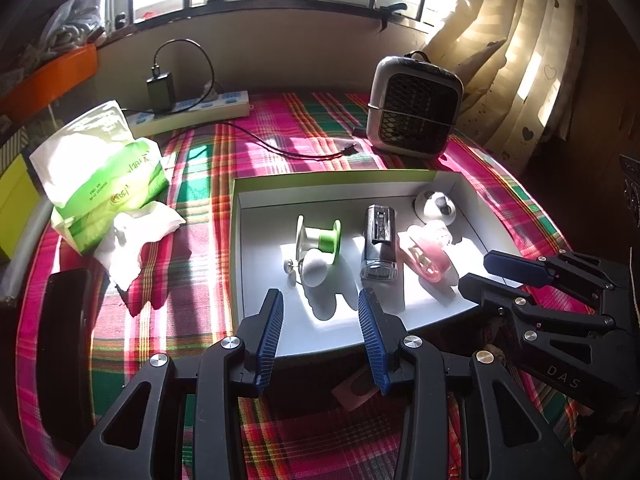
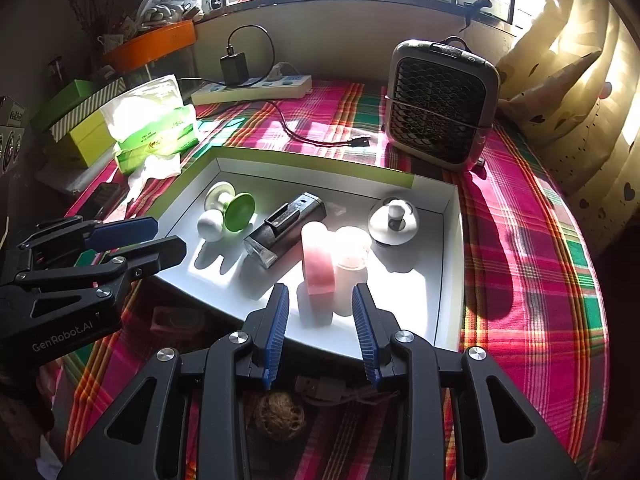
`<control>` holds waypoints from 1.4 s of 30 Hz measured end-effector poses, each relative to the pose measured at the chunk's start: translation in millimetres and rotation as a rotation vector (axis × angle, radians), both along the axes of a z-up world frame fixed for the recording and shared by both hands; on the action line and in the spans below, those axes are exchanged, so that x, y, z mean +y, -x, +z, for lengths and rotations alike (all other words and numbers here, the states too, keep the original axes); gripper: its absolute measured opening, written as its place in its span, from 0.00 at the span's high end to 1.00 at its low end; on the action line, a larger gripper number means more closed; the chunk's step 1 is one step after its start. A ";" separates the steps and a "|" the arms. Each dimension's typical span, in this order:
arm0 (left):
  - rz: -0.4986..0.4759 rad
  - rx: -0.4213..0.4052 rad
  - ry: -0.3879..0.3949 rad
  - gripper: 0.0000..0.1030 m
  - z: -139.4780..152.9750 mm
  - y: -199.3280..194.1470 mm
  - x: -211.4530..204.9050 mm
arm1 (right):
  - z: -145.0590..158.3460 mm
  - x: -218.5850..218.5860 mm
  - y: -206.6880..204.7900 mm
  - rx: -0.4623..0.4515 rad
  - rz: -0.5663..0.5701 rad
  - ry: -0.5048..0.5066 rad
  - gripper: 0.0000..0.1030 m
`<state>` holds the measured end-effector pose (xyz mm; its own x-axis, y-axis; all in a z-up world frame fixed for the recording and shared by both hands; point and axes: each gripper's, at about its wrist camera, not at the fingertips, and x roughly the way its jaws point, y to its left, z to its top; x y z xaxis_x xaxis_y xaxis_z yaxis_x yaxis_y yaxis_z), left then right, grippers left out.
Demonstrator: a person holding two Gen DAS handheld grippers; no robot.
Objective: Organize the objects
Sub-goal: 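Lift both open grippers back out of the box, then move left gripper to the pink-grey clip while right gripper approaches the brown walnut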
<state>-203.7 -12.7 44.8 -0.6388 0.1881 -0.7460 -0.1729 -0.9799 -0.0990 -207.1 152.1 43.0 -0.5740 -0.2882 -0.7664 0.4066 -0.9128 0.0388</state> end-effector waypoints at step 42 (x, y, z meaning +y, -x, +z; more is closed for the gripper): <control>-0.084 -0.030 -0.094 0.60 -30.1 -41.3 -13.6 | -14.3 49.6 -49.6 -0.003 -0.108 0.060 0.59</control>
<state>-162.4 -26.3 14.7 -0.5954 0.3094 -0.7415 -0.2491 -0.9485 -0.1958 -157.5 201.7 28.6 -0.6017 -0.2702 -0.7516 0.3056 -0.9473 0.0959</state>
